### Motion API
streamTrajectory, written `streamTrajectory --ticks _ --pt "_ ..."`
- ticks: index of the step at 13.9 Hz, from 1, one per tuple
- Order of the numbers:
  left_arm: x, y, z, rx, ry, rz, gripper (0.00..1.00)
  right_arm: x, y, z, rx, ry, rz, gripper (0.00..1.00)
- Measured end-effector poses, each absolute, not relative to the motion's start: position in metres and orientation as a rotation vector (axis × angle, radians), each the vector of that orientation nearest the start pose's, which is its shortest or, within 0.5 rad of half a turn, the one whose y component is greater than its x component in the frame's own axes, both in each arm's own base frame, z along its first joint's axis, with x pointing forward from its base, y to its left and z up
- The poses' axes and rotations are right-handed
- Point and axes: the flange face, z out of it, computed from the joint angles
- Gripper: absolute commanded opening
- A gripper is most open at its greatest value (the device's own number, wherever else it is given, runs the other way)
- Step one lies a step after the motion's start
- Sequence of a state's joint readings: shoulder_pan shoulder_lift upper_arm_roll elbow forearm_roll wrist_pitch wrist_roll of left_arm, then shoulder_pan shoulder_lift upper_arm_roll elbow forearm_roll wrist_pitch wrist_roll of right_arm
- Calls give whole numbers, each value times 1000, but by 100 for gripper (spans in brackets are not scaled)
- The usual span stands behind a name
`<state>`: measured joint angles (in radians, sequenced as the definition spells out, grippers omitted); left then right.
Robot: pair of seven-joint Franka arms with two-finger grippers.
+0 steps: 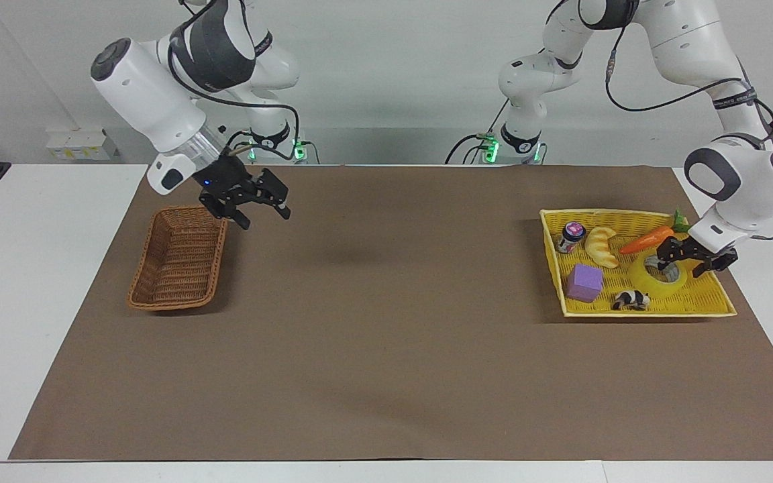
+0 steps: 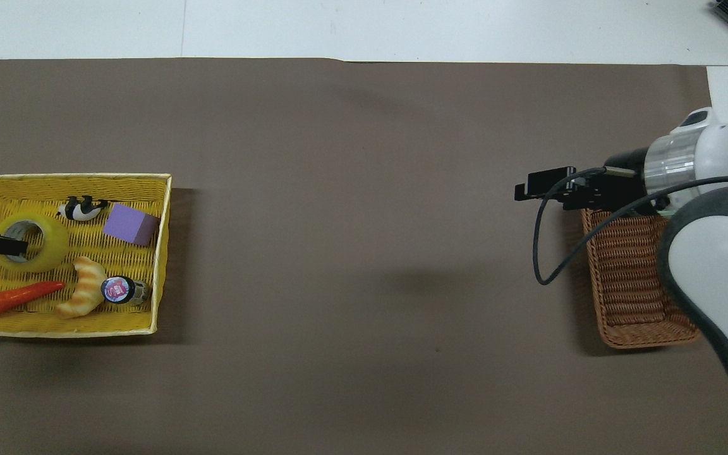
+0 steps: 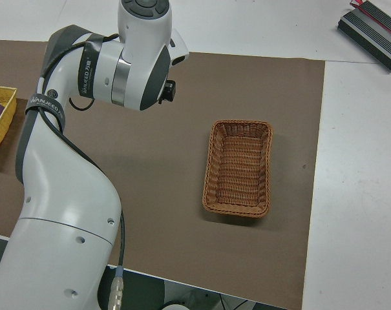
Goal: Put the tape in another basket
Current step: 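Grasp the tape roll with the left gripper while the right gripper advances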
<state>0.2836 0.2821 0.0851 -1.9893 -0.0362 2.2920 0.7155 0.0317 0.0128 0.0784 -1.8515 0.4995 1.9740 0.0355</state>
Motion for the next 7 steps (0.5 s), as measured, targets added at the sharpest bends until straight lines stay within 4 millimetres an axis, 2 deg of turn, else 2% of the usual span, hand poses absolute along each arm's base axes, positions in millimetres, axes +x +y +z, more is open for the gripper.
streamTrajectory --ticks 2,5,7 --pt "565 215 319 -3090 509 -36 2 570 123 509 -2611 138 -118 100" --pt "569 214 325 -3091 502 -74 0 562 156 487 -2564 117 -79 100" --pt "569 213 339 -3091 501 -98 0 557 173 478 -2508 96 -52 100"
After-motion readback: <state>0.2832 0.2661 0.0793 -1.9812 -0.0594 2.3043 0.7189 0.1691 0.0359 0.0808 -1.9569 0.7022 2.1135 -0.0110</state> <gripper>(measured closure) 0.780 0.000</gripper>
